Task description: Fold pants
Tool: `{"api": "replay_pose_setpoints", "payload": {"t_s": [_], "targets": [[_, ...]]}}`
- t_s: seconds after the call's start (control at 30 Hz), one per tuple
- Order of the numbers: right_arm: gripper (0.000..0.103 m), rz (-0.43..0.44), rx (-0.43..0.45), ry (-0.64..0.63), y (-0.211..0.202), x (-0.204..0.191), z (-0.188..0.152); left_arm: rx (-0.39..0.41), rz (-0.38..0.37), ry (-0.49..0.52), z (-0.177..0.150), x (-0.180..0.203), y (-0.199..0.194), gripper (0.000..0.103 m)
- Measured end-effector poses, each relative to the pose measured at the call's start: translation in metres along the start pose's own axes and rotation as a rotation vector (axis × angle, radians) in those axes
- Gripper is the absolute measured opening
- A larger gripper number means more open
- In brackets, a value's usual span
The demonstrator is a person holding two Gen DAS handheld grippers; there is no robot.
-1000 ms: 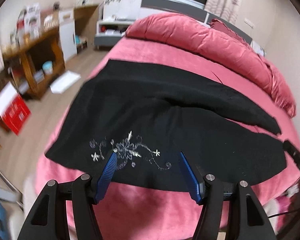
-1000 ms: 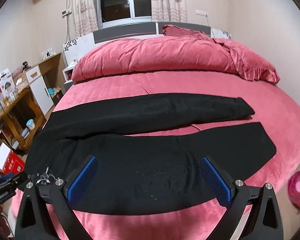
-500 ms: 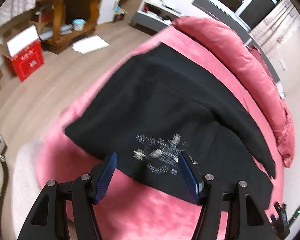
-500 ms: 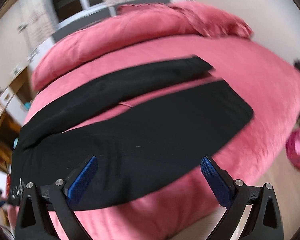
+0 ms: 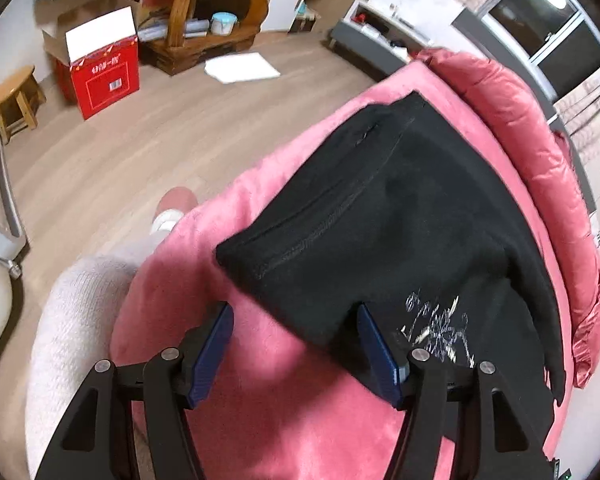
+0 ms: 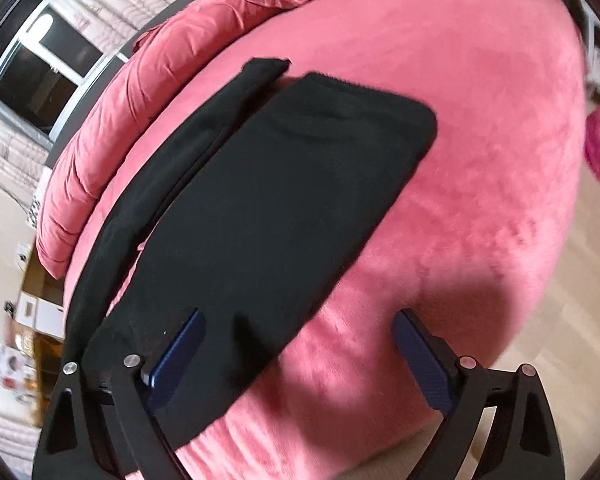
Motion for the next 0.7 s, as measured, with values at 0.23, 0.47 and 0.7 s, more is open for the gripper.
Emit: {"api": "replay_pose_setpoints", "payload": {"t_s": [0.23, 0.47, 0.7], "targets": [[0.095, 0.052, 0.068, -0.028, 0.012, -0.025, 0.021, 0.063, -0.128, -0.033, 0.001, 0.006, 0.008, 0.069], [0.088, 0.151, 0.073, 0.016, 0.031, -0.038, 0.029, 0.096, -0.161, 0.068, 0.001, 0.029, 0.019, 0.075], [0.018, 0.124, 0.054, -0.03, 0.038, -0.038, 0.029, 0.029, -0.19, 0.067, 0.007, 0.034, 0.027, 0.009]]}}
Point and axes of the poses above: each gripper's, at about its wrist camera, not at the fingertips, and y roughly the way its jaws point, x to its right, z to its top, the point moved 9 cm from there along y, roughly the way its jaws point, and after that the axes turned 3 degrees about -z, right-handed, at the moved point
